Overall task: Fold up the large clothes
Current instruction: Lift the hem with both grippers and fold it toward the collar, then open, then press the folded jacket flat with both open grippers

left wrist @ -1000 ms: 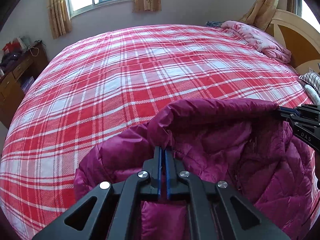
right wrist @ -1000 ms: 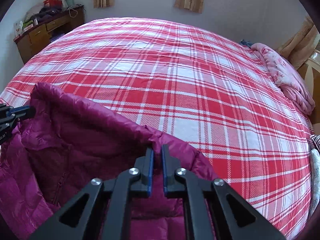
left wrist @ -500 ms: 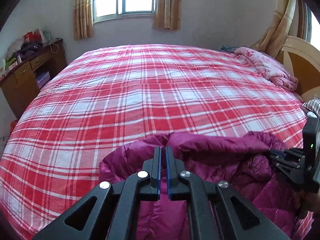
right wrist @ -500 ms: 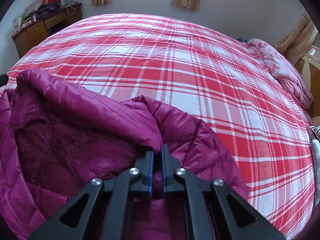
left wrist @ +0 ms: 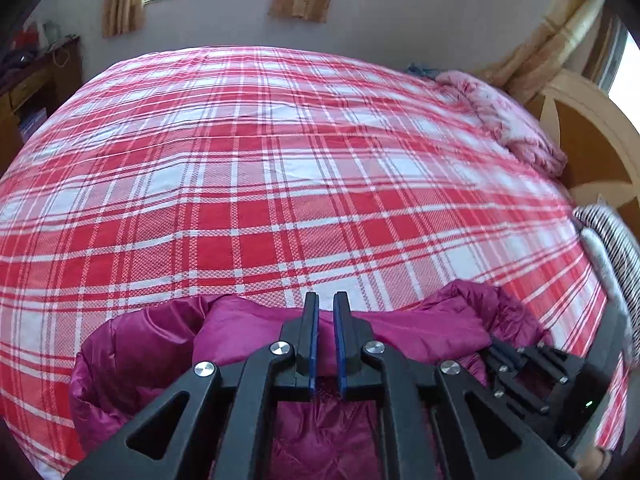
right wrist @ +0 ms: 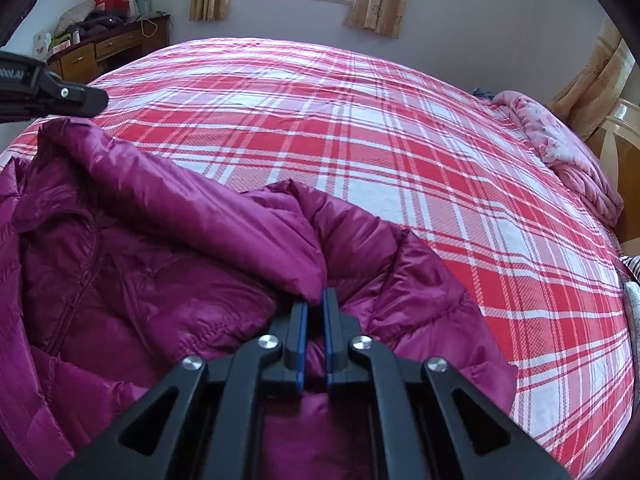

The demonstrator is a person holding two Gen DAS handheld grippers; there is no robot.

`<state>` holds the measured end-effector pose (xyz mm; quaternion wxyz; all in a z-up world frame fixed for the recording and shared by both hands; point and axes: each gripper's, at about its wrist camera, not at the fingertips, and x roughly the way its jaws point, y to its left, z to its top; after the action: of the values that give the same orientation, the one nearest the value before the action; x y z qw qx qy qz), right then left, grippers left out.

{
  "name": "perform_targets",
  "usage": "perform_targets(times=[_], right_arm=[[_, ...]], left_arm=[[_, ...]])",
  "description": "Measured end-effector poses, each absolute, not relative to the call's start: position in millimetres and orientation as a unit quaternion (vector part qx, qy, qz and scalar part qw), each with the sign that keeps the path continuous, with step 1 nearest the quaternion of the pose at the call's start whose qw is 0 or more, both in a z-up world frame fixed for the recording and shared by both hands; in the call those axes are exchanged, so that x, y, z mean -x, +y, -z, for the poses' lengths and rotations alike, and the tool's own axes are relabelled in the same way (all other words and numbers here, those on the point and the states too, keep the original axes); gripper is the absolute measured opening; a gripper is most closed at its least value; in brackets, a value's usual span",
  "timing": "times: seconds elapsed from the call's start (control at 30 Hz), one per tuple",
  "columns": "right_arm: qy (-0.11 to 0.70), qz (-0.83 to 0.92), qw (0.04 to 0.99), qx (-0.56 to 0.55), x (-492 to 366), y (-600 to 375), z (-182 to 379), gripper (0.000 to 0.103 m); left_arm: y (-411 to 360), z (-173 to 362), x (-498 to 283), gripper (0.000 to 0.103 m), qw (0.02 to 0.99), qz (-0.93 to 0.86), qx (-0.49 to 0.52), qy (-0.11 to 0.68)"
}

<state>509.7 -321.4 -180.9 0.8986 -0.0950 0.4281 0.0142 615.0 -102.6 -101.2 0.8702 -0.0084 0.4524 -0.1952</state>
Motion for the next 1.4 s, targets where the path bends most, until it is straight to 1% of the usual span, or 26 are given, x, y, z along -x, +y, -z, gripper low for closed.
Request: perform_targets(times=[0.03,0.13,0.2,0.23,0.3,0.33,0.37,0.4,0.43,0.47,0.53,0.6,0.63,0.67,0.7,0.73,0.8,0.83,0.97,1.03,1.1,1.17,1.4], right_arm=[[0.428,-0.015,0.899,0.094,-509.7,-321.9,181.0,0.008],[0.426,-0.019,0.901,0.085,-509.1,-324.4,180.7,0.008],[0.425,-0.023,0.901,0.079,-508.5,-325.9,179.8,0.009],[0.424,-0.025,0.902,0.077,-508.1,-326.3,178.7,0.010],[0.425,-0.029,0.902,0.067,-504.9,-327.1,172.6,0.015],[0.424,-0.029,0.903,0.057,-502.3,-329.1,167.7,0.025],[0.421,-0.027,0.905,0.043,-499.0,-331.7,161.7,0.042],[0.412,-0.026,0.910,0.023,-494.0,-335.4,152.7,0.053],[0.399,-0.030,0.917,0.002,-489.1,-338.2,143.3,0.070],[0.382,-0.035,0.923,-0.017,-484.8,-339.6,132.5,0.078],[0.368,-0.029,0.929,-0.032,-485.9,-335.3,116.1,0.079],[0.377,-0.025,0.925,-0.036,-497.9,-324.8,112.4,0.079],[0.382,-0.024,0.923,-0.032,-504.3,-318.6,114.5,0.075],[0.388,-0.023,0.921,-0.023,-510.7,-311.5,118.5,0.066],[0.397,-0.022,0.918,-0.015,-517.8,-304.7,124.3,0.060],[0.405,-0.024,0.914,-0.016,-523.8,-300.6,130.8,0.052],[0.412,-0.025,0.910,-0.028,-526.2,-301.0,142.3,0.051],[0.417,-0.022,0.908,-0.027,-528.3,-300.6,148.3,0.051],[0.437,-0.018,0.899,-0.021,-524.7,-301.1,168.5,0.051],[0.441,-0.018,0.897,-0.012,-523.6,-300.9,171.5,0.050],[0.447,-0.014,0.894,-0.004,-525.0,-297.9,174.1,0.050],[0.446,-0.008,0.895,0.009,-524.5,-294.5,177.7,0.051],[0.443,0.003,0.896,0.026,-525.0,-288.9,182.4,0.052]], left_arm=[[-103.6,107.8,-614.1,0.011,0.870,0.186,-0.004,0.456],[-95.9,127.1,-609.5,0.011,0.855,0.185,0.010,0.483],[-91.9,134.1,-601.6,0.011,0.858,0.187,0.012,0.479],[-91.5,136.0,-598.2,0.011,0.861,0.186,0.006,0.474],[-91.6,140.4,-594.8,0.011,0.864,0.181,0.001,0.470],[-91.1,142.4,-594.5,0.011,0.865,0.179,0.001,0.468],[-91.8,145.0,-594.9,0.012,0.867,0.177,-0.003,0.466],[-92.4,147.7,-594.9,0.012,0.867,0.176,-0.005,0.465],[-92.4,149.8,-594.8,0.012,0.869,0.175,-0.008,0.463],[-93.4,151.7,-594.2,0.012,0.870,0.174,-0.012,0.460],[-96.5,154.8,-593.1,0.013,0.873,0.173,-0.023,0.456],[-100.1,155.0,-592.7,0.014,0.875,0.168,-0.034,0.453],[-100.6,154.2,-592.0,0.014,0.875,0.165,-0.037,0.453],[-100.8,152.1,-590.6,0.015,0.879,0.158,-0.041,0.448],[-100.9,148.3,-587.6,0.019,0.884,0.152,-0.045,0.439],[-101.0,143.6,-584.0,0.024,0.890,0.150,-0.047,0.428],[-101.1,137.4,-579.7,0.050,0.896,0.158,-0.046,0.413],[-101.0,139.3,-580.9,0.053,0.892,0.166,-0.041,0.419],[-103.0,155.7,-585.8,0.055,0.883,0.175,-0.036,0.435],[-104.2,158.5,-584.0,0.058,0.886,0.176,-0.036,0.427],[-106.7,160.2,-583.6,0.064,0.887,0.177,-0.037,0.425],[-108.5,161.1,-583.2,0.066,0.886,0.179,-0.040,0.425],[-111.6,162.5,-583.3,0.070,0.886,0.181,-0.046,0.424]])
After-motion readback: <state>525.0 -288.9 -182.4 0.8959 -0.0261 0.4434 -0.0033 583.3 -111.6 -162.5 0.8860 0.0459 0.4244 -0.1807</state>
